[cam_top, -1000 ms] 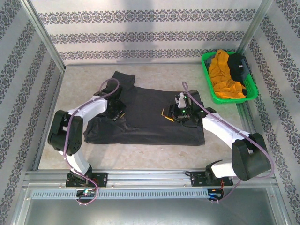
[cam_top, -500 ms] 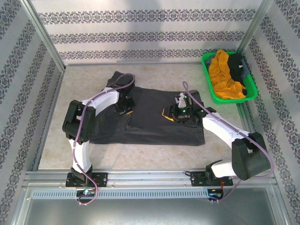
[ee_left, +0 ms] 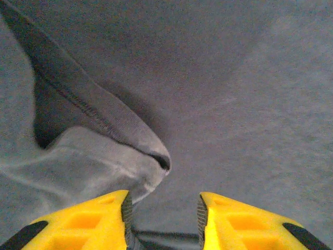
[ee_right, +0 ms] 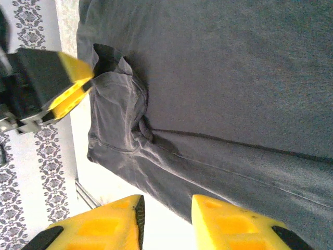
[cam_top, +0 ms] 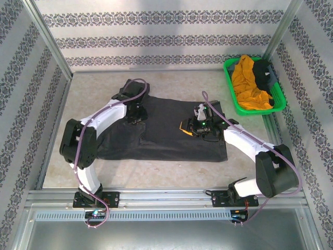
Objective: Fold and stack the t-shirts
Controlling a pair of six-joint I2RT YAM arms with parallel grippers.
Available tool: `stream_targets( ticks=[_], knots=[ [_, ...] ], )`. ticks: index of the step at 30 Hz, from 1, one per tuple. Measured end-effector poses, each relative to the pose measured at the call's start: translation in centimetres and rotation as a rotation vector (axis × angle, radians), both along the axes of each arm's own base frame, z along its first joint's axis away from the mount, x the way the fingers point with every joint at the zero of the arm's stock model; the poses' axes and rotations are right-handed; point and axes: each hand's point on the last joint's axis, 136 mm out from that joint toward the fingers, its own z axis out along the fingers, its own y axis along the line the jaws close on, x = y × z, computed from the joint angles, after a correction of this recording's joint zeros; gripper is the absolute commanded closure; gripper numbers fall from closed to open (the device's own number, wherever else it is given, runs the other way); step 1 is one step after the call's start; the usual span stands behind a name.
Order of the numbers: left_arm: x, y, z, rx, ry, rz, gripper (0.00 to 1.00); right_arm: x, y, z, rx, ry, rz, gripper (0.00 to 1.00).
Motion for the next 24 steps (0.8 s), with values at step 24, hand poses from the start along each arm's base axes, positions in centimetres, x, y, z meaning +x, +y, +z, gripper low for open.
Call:
stream_targets(
  ticks=[24],
  knots=[
    [1.8,5.1,-7.6,-0.04,0.124,0.128,0.93,-0.3,-0.5,-1.3,-0.009,0.025,-0.014,0.71]
  ],
)
